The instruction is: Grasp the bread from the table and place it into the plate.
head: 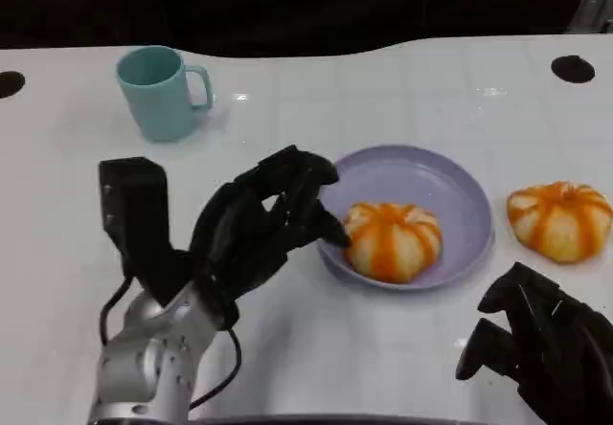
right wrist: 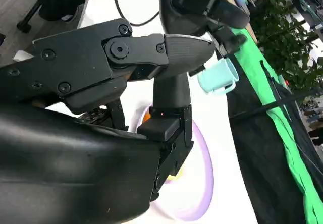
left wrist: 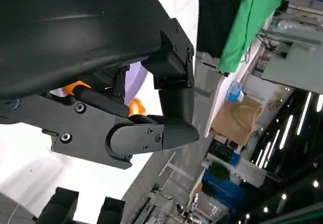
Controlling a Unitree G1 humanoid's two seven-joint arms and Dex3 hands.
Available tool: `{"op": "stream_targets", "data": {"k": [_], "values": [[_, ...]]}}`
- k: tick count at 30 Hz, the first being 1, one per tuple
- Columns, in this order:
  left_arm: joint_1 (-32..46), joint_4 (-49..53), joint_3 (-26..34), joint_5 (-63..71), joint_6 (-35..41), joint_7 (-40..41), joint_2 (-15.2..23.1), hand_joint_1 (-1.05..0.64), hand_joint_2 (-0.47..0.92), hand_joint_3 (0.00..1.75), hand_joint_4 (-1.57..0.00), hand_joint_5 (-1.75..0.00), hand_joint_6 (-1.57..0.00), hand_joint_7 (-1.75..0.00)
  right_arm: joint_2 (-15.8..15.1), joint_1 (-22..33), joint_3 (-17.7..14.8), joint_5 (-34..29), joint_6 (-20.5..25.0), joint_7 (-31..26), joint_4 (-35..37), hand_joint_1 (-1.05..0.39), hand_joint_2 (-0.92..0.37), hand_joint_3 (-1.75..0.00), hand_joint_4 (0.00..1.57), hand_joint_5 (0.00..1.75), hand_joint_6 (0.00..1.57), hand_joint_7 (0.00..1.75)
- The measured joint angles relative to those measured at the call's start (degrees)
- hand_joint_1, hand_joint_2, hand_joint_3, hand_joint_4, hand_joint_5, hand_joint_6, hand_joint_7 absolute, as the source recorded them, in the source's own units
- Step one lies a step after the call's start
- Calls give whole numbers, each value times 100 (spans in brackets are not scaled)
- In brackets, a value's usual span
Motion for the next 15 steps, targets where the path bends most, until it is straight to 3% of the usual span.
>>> {"op": "stream_targets", "data": {"k": [5, 15], "values": [[946, -1370, 313, -943, 918, 379, -138, -57, 92, 51, -74, -175, -56, -156, 24, 17, 12, 3, 63, -95, -65, -46, -92, -33, 69, 175, 58, 158], [2025, -2587, 578, -1597, 1781, 1015, 38, -53, 92, 56, -73, -175, -49, -167, 28, 21, 4, 34, 167, -147, -204, -46, -92, -34, 68, 175, 57, 158]]}}
